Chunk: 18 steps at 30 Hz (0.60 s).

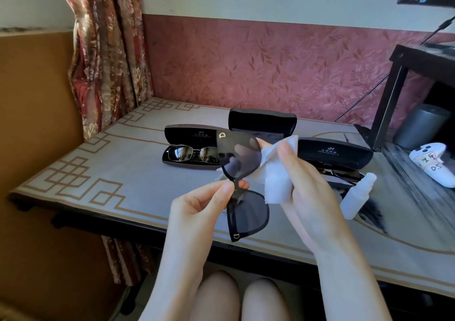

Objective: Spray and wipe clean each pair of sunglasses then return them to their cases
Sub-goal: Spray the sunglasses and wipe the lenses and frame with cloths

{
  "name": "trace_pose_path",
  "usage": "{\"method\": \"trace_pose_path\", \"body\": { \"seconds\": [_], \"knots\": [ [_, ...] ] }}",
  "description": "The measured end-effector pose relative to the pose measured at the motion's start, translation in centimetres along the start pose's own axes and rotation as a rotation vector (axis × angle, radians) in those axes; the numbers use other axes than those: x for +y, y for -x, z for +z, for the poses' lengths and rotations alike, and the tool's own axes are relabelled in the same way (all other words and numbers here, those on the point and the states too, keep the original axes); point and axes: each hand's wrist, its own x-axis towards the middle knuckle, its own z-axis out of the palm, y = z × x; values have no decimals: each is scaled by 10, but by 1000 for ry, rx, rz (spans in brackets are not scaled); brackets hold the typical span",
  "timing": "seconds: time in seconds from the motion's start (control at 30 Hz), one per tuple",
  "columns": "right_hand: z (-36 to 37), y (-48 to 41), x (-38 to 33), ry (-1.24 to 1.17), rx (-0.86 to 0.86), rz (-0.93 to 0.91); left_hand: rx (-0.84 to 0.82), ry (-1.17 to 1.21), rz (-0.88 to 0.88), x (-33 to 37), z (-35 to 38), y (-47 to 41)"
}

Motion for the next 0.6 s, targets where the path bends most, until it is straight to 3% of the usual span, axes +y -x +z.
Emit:
{"method": "trace_pose_path", "body": {
  "seconds": [0.2, 0.4, 0.53, 0.6],
  "knots": [
    [-4, -3, 3, -65, 82, 24, -32, 21, -7, -2, 0, -1],
    [8, -11, -4, -135, -85, 71, -49, 28, -9, 0, 1, -2],
    [11, -13, -2, -198, -28, 125, -51, 17, -1, 0, 0, -2],
    [9, -11, 3, -110, -53, 119, -58, 23, -2, -2, 0, -3]
  ]
}}
